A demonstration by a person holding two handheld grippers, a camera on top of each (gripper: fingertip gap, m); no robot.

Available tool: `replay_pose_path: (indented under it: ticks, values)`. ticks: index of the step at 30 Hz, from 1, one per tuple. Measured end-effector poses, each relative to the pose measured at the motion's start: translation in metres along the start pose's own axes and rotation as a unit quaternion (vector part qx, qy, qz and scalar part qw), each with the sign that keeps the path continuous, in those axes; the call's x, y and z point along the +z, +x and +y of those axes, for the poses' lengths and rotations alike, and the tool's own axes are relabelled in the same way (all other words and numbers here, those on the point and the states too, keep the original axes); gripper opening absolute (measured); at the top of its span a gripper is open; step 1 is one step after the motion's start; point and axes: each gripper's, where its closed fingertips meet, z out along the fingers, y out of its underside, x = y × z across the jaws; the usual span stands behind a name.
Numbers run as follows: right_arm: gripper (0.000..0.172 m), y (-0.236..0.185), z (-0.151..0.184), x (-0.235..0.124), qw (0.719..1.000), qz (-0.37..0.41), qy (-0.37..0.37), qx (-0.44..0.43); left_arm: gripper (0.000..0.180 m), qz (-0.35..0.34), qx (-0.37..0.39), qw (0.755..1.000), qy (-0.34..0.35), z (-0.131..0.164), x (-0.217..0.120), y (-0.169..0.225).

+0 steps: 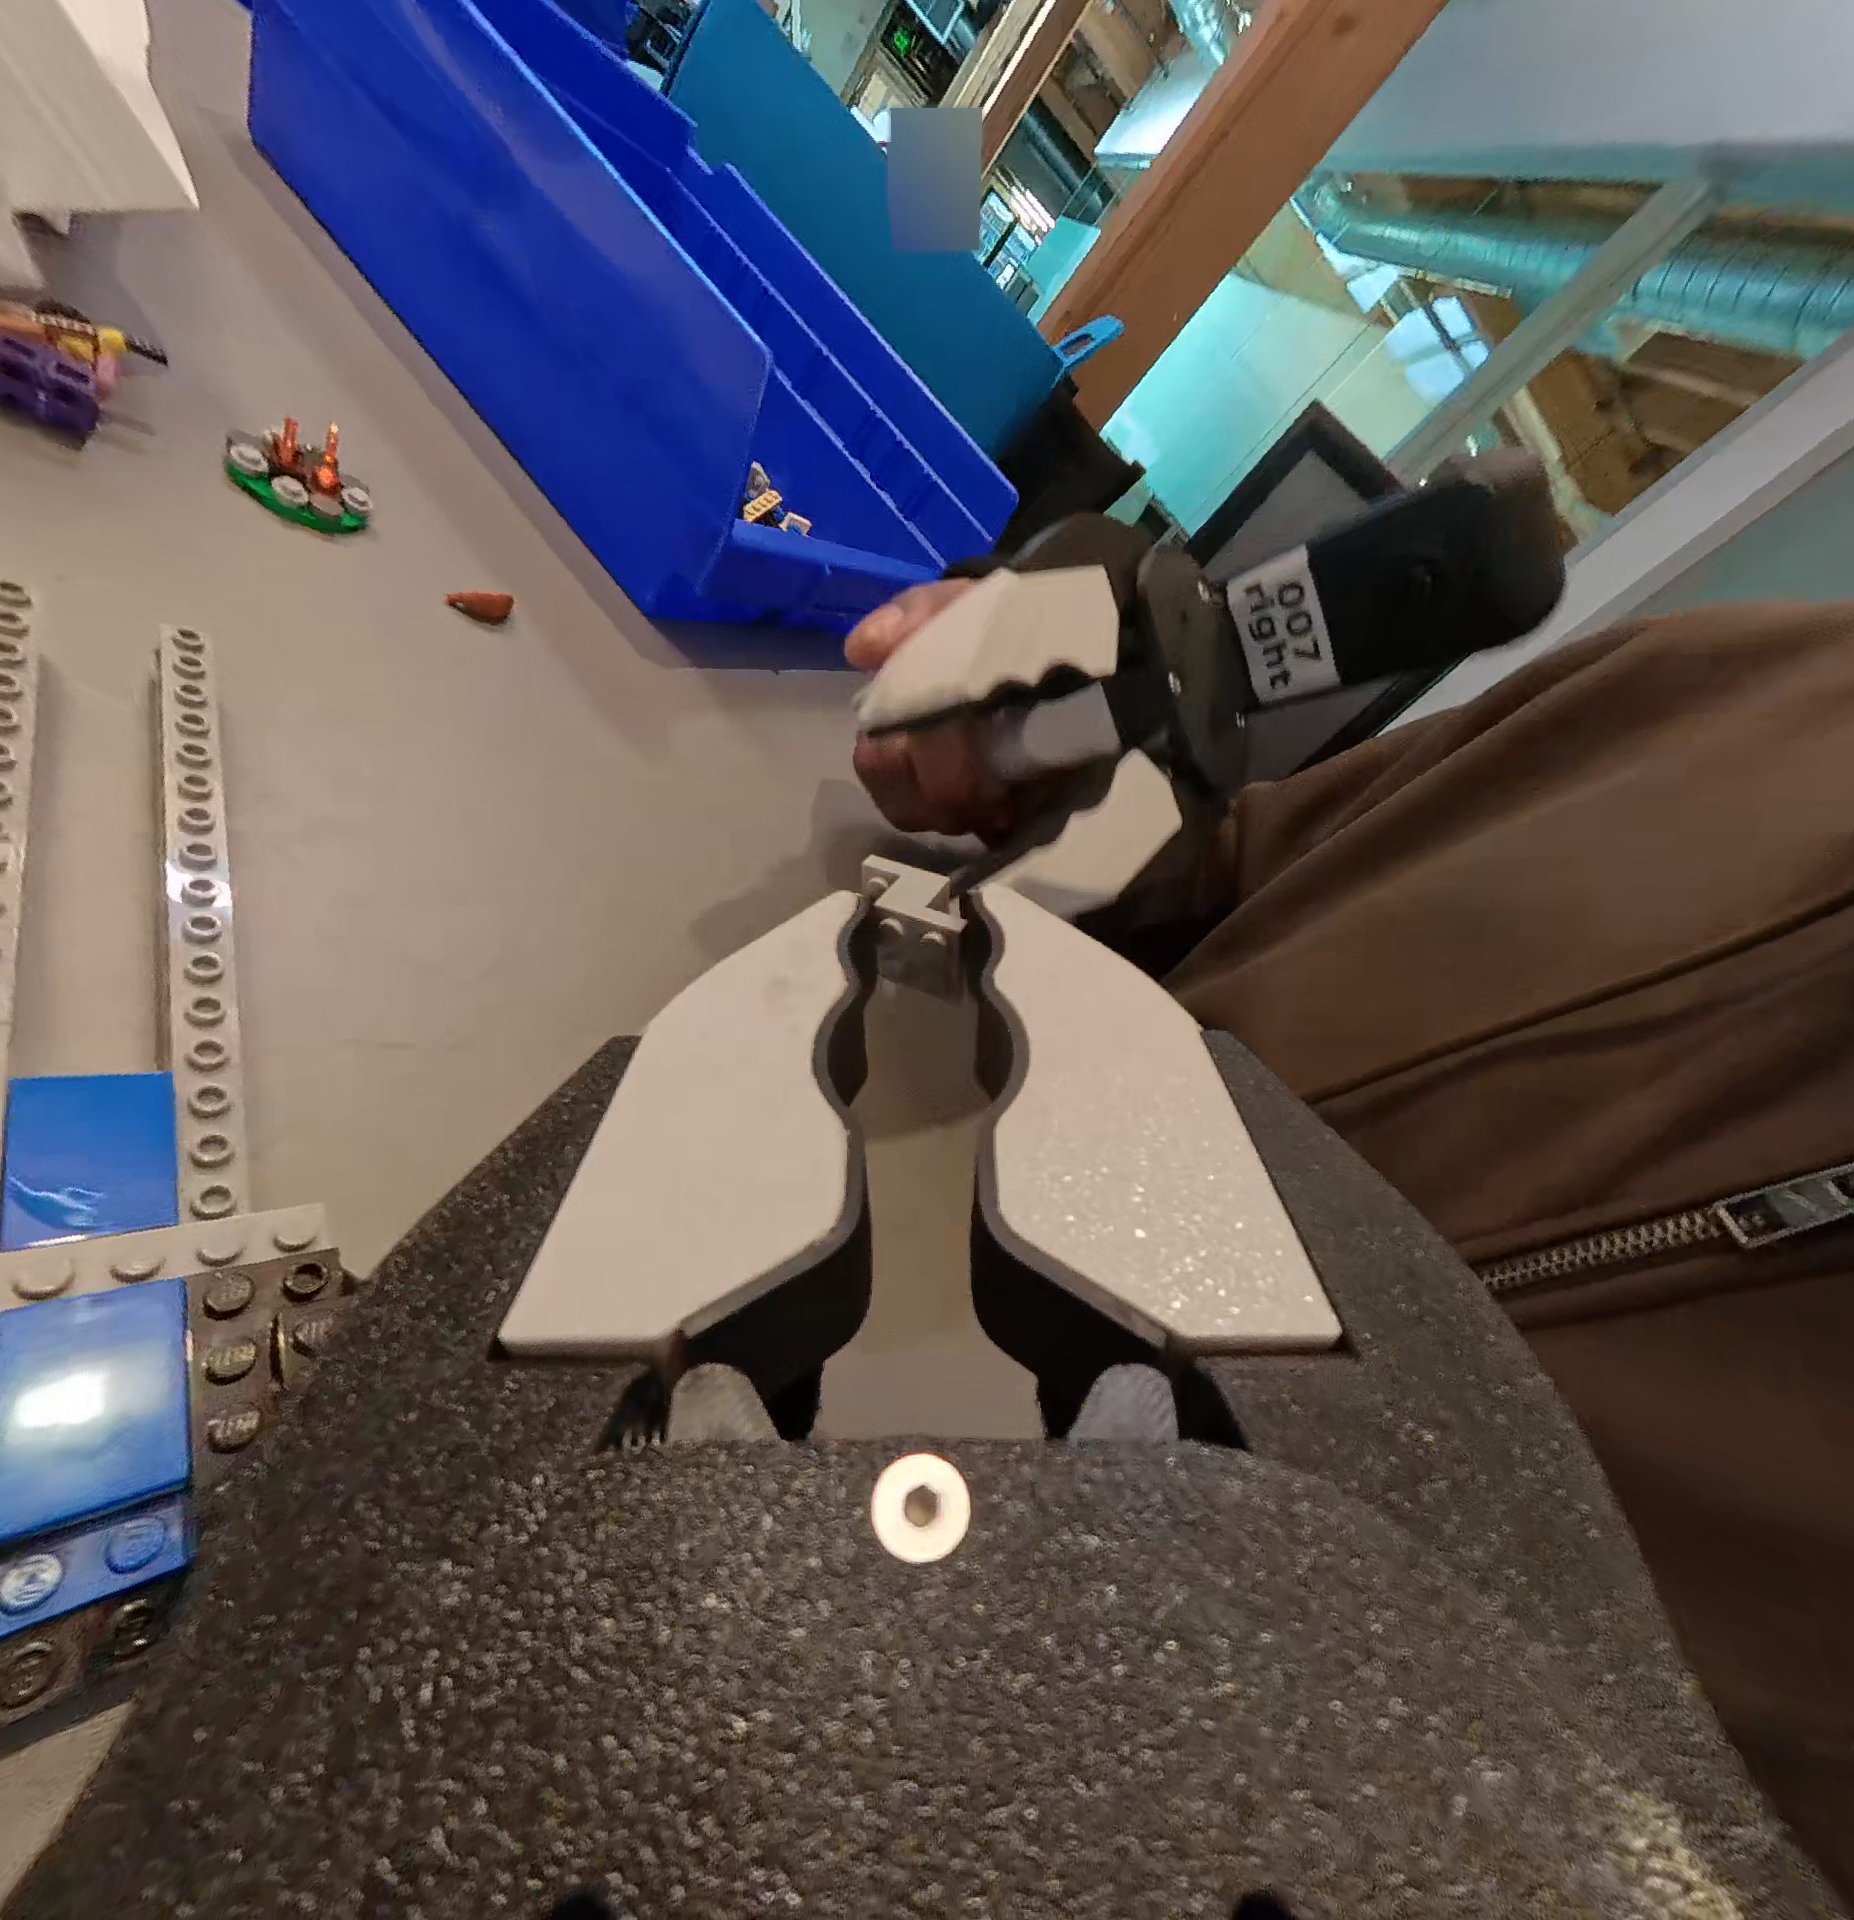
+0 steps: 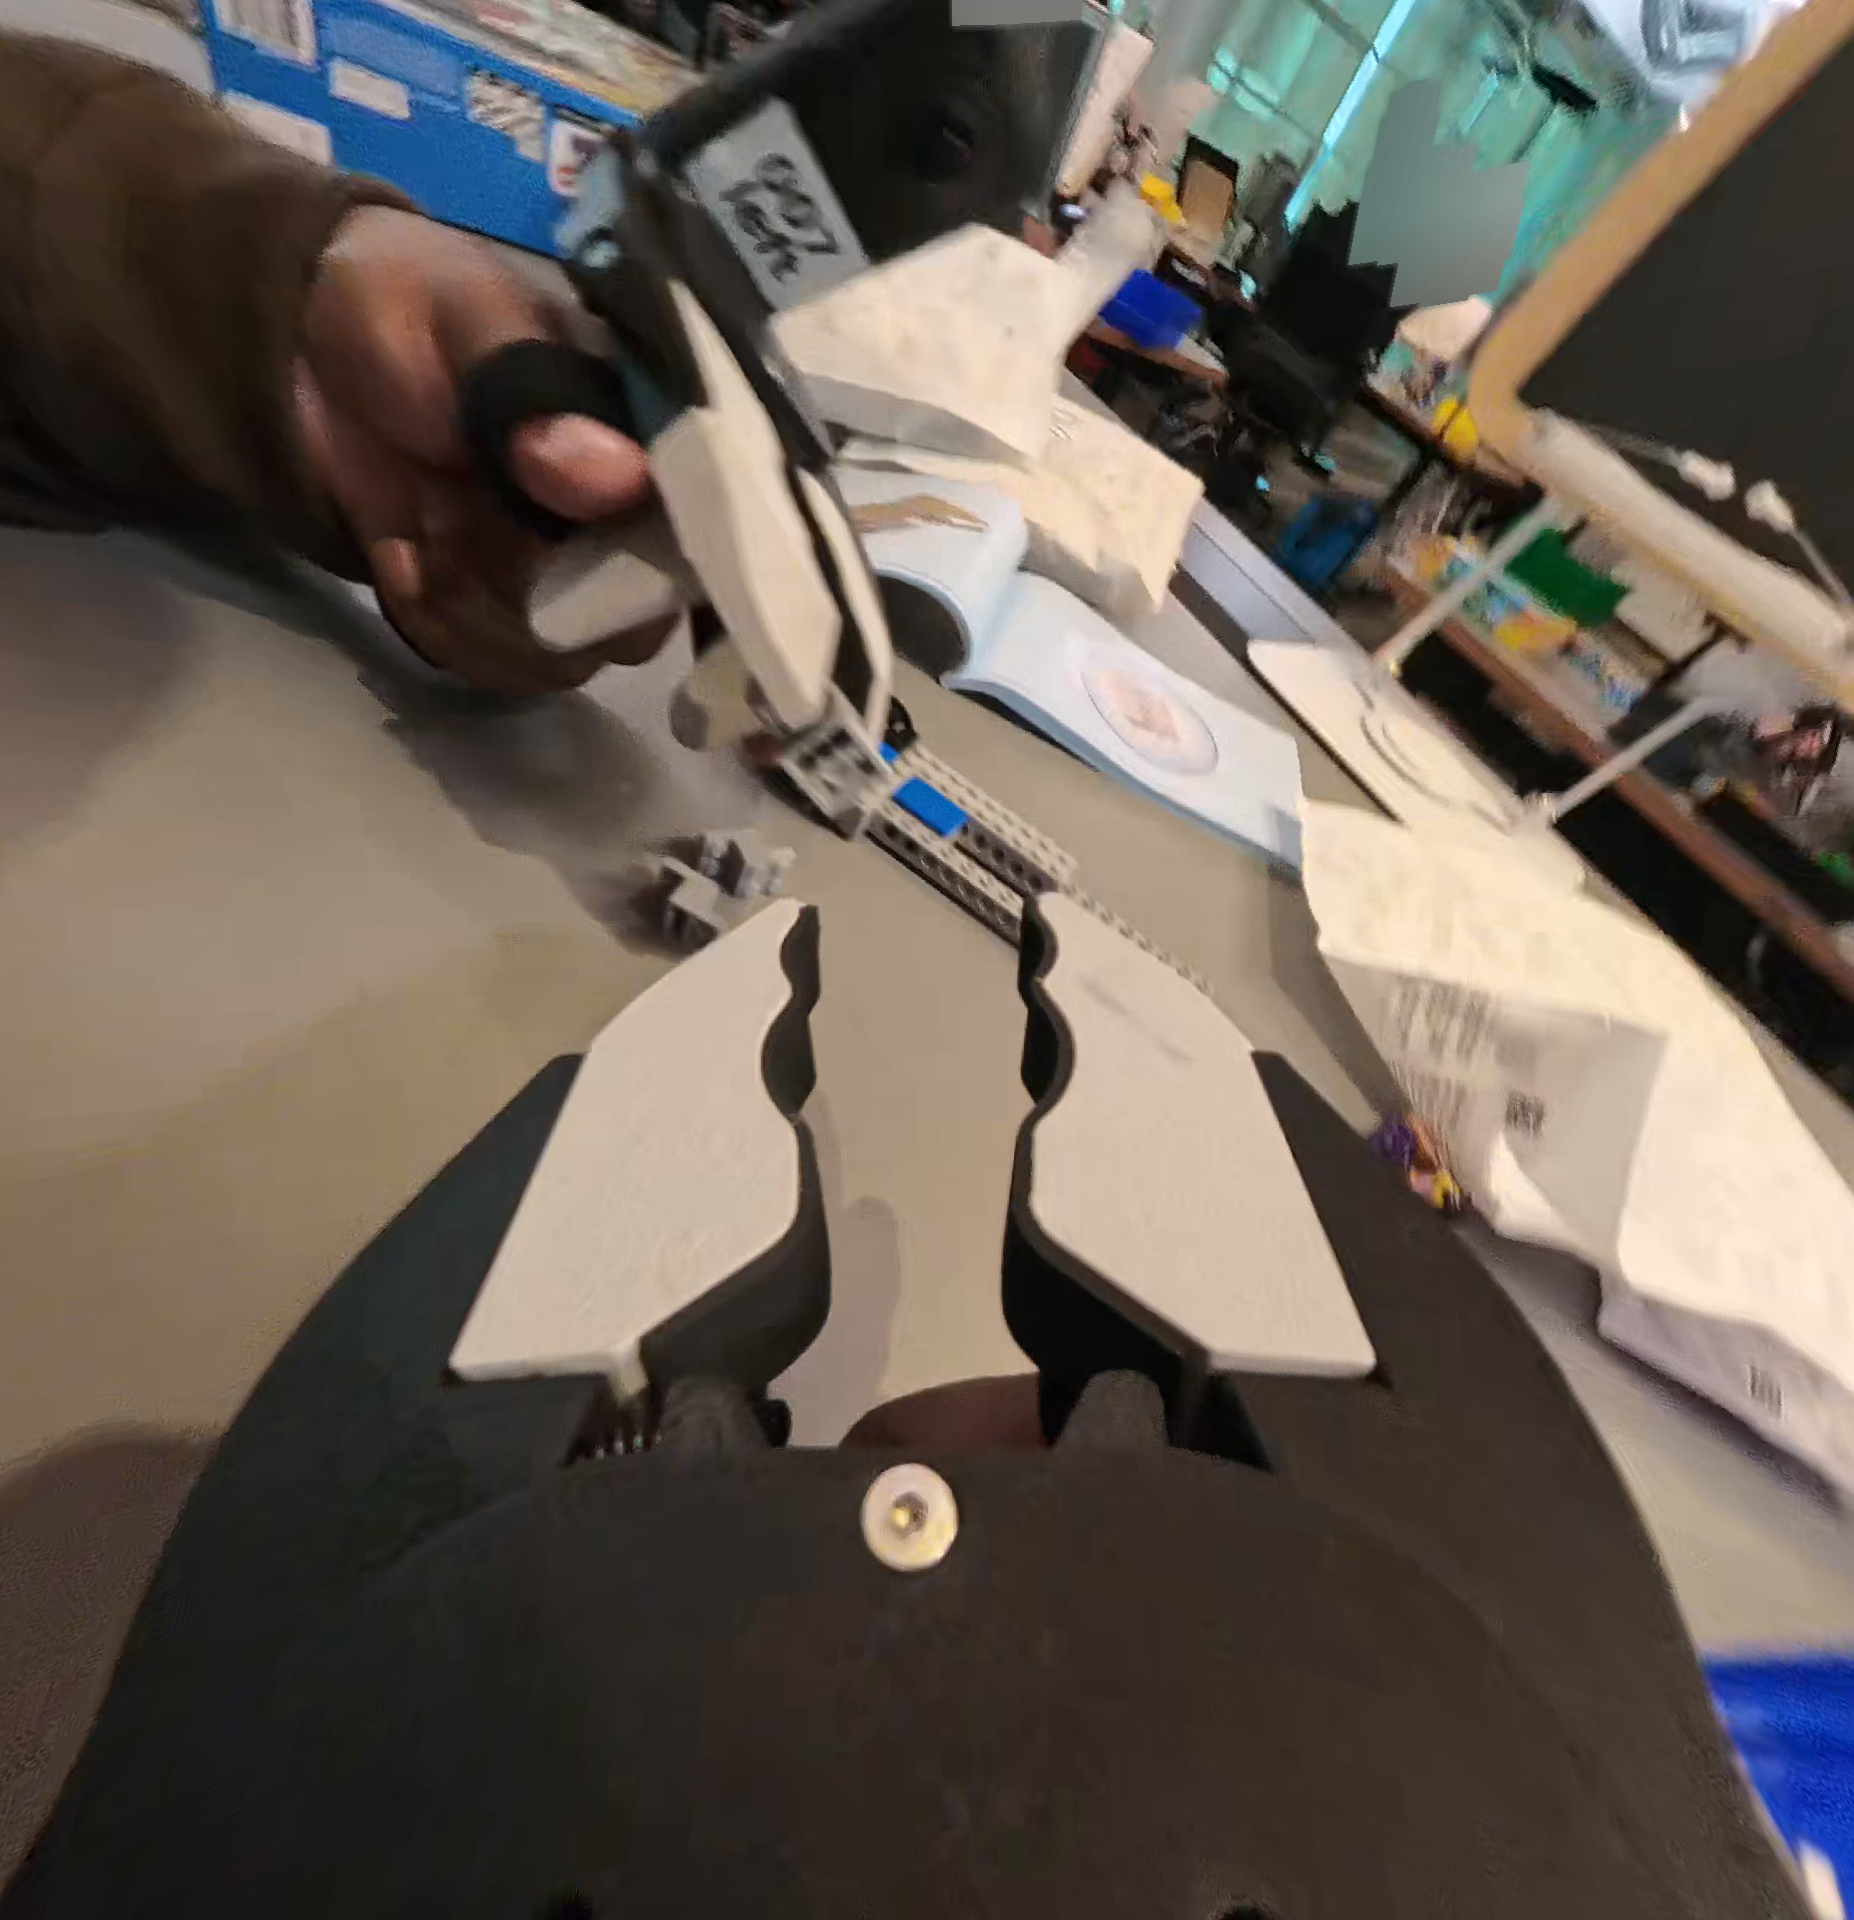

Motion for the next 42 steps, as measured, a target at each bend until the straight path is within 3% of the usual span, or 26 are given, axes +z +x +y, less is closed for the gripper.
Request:
replay_pose_path:
  ticks: [5,7,8,11,15,18,21,24,28,32,34,37,42]
  values:
    - [0.036,-0.019,-0.014,0.029,0.998,-0.036,0.014,-0.049,0.015,0.007,-0.031,0.999,-0.006,0.002,0.000,-0.001]
    - [0.027,-0.021,-0.017,0.034,0.998,-0.041,0.016,-0.054,0.015,0.012,-0.038,0.999,-0.007,0.003,0.000,0.000]
    - [0.019,-0.018,-0.017,0.036,0.998,-0.033,0.013,-0.054,0.016,0.010,-0.039,0.999,-0.006,0.003,-0.001,-0.001]
    - [0.018,0.002,-0.015,0.026,0.999,0.009,0.002,-0.042,0.030,-0.007,-0.021,1.000,0.007,-0.005,-0.012,-0.005]
    - [0.018,0.077,0.007,-0.036,0.986,0.154,-0.061,-0.016,0.033,-0.086,0.058,0.994,-0.022,-0.005,-0.038,-0.022]
    - [0.019,0.138,0.037,-0.105,0.952,0.277,-0.129,0.027,0.035,-0.146,0.120,0.975,-0.117,0.017,-0.047,-0.037]
    - [0.038,0.162,0.063,-0.138,0.925,0.322,-0.186,0.074,0.036,-0.171,0.152,0.955,-0.189,0.038,-0.044,-0.044]
    - [0.040,0.137,0.051,-0.109,0.947,0.268,-0.157,0.085,0.036,-0.188,0.170,0.939,-0.233,0.053,-0.040,-0.052]
    - [0.039,0.041,0.031,-0.019,0.985,0.062,-0.124,0.103,0.032,-0.203,0.184,0.926,-0.258,0.061,-0.037,-0.059]
    - [0.043,-0.045,0.036,0.041,0.977,-0.098,-0.166,0.088,0.029,-0.210,0.191,0.924,-0.255,0.060,-0.036,-0.061]
    - [0.042,-0.056,0.041,0.056,0.973,-0.106,-0.197,0.063,0.025,-0.212,0.193,0.924,-0.254,0.060,-0.036,-0.062]
    - [0.021,-0.059,0.040,0.067,0.968,-0.115,-0.209,0.072,0.016,-0.214,0.198,0.922,-0.254,0.061,-0.036,-0.064]
    - [0.013,-0.035,0.044,0.044,0.972,-0.076,-0.208,0.079,0.016,-0.218,0.194,0.924,-0.246,0.060,-0.035,-0.065]
